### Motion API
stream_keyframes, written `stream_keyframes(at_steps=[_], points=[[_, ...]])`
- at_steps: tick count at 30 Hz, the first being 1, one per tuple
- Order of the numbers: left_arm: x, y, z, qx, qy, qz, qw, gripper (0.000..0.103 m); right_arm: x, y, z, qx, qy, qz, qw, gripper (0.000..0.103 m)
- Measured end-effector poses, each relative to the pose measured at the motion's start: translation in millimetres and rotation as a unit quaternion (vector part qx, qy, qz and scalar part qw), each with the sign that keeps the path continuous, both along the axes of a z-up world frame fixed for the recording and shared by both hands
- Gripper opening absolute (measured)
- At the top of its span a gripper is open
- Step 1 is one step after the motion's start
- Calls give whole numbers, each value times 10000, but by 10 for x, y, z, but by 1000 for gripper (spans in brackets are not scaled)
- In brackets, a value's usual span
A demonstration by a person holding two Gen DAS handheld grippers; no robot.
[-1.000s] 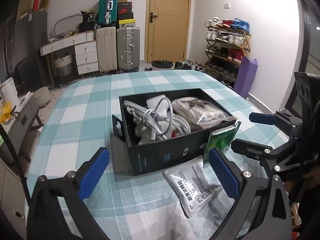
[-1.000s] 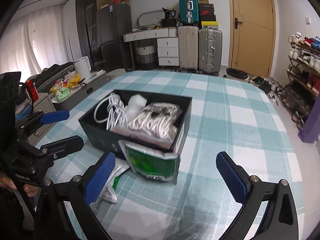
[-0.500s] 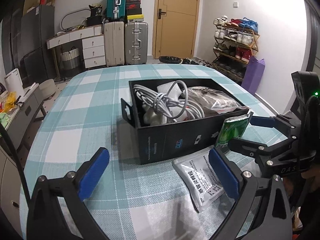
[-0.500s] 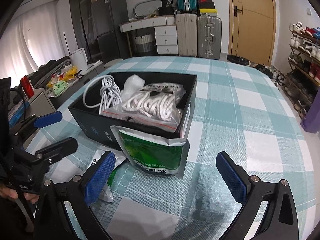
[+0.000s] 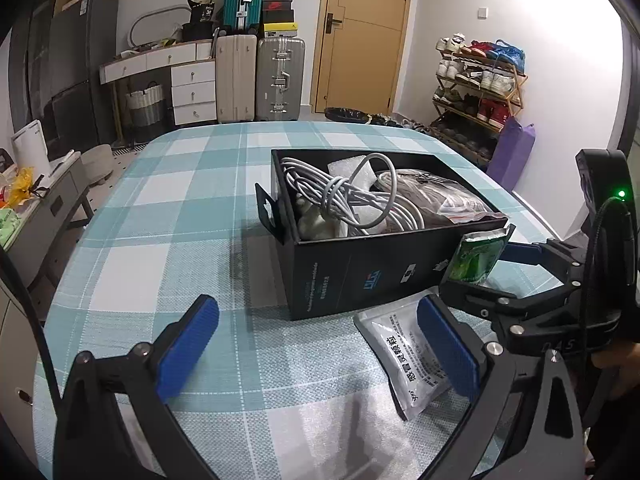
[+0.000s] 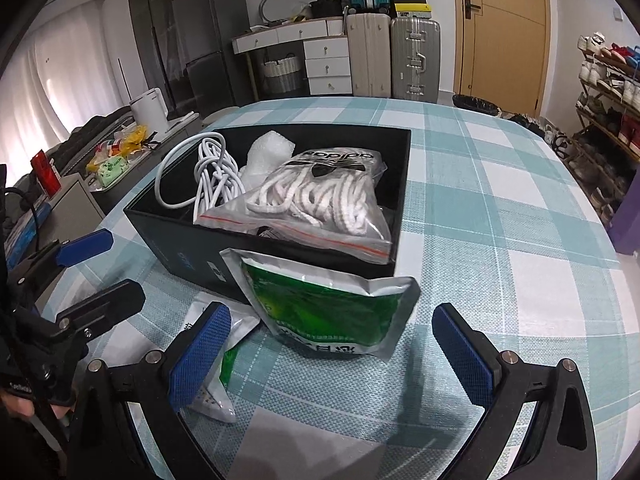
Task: Organize soft objects
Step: 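Grasp the green packet with the right gripper while the left grasps the white sachet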
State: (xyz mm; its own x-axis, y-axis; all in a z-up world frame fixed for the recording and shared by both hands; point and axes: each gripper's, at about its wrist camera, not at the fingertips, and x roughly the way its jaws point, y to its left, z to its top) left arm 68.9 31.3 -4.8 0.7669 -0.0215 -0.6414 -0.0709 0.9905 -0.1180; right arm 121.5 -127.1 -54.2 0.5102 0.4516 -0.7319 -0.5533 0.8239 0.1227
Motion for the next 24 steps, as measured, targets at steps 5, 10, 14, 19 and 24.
stream_keyframes(at_steps=[5,10,14,19,24], points=[[-3,30,-1,-77,-3,12,10000,100,45,49,-7,-63,23,-79,9999,102],[13,40,-21,-98,61,-12,9999,100,70,70,-5,-160,33,-189,9997,102],[12,23,-21,-95,60,-55,9999,100,53,100,7,-242,-45,-166,9996,102],[8,-1,-17,-57,64,-92,9999,100,42,94,20,-197,-79,-184,9996,100],[18,14,-23,-96,93,-84,9999,100,34,64,-18,-212,30,-74,9997,80]])
